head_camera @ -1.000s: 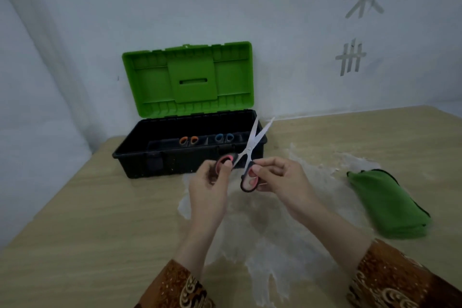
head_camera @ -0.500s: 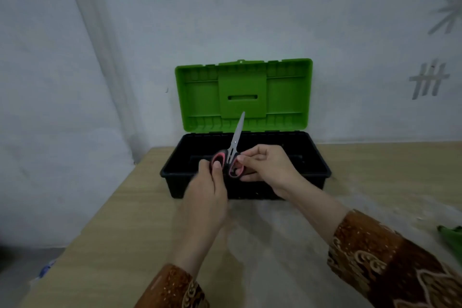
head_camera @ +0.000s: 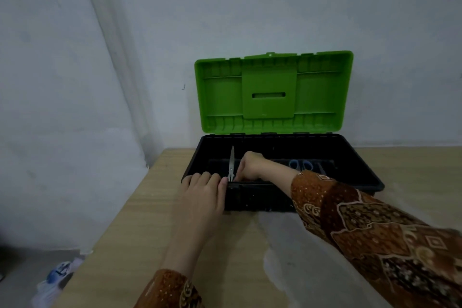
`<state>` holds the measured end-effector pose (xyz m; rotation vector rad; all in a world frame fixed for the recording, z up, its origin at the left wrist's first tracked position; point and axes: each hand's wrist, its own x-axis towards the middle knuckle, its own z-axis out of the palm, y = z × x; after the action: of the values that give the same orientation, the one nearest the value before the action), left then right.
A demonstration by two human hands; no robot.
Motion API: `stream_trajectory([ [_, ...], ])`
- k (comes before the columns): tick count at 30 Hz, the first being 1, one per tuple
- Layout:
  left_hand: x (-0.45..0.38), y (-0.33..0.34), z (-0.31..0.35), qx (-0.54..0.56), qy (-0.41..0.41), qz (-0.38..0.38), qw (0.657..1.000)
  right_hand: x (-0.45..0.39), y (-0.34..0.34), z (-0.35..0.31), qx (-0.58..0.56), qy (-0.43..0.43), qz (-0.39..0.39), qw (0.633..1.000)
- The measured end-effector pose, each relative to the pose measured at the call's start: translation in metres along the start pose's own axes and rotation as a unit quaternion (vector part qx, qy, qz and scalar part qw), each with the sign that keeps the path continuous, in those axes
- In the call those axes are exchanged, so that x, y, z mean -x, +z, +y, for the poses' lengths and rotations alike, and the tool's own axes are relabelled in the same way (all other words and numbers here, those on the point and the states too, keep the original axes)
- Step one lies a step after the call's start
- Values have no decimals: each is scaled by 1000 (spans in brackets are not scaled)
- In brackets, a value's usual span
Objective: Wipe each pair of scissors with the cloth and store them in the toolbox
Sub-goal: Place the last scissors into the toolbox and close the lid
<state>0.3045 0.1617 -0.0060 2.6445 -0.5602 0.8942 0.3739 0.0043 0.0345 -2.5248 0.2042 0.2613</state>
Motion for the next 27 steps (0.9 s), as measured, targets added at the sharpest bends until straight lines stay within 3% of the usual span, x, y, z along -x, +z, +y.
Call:
stream_trajectory([
  [11,1,1,-3,15,8,2,1000,-3,5,-6,152,-40,15,988],
  [15,-5,-6,-3,78,-6,-25,997,21,-23,8,106,-70,64,990],
  [19,-37,-21,2,226,-107,-18,968,50,-84,44,-14,-77,186,979],
  [21,-70,-24,5,239,-163,-33,957,53,-116,67,-117,-48,297,946],
  [23,-110,-24,5,260,-213,-34,941,45,-146,91,-246,20,389,888],
  [25,-147,-21,2,304,-251,-25,919,36,-172,109,-383,82,390,833],
  [27,-179,-18,0,330,-285,-27,900,26,-195,118,-460,97,362,805],
])
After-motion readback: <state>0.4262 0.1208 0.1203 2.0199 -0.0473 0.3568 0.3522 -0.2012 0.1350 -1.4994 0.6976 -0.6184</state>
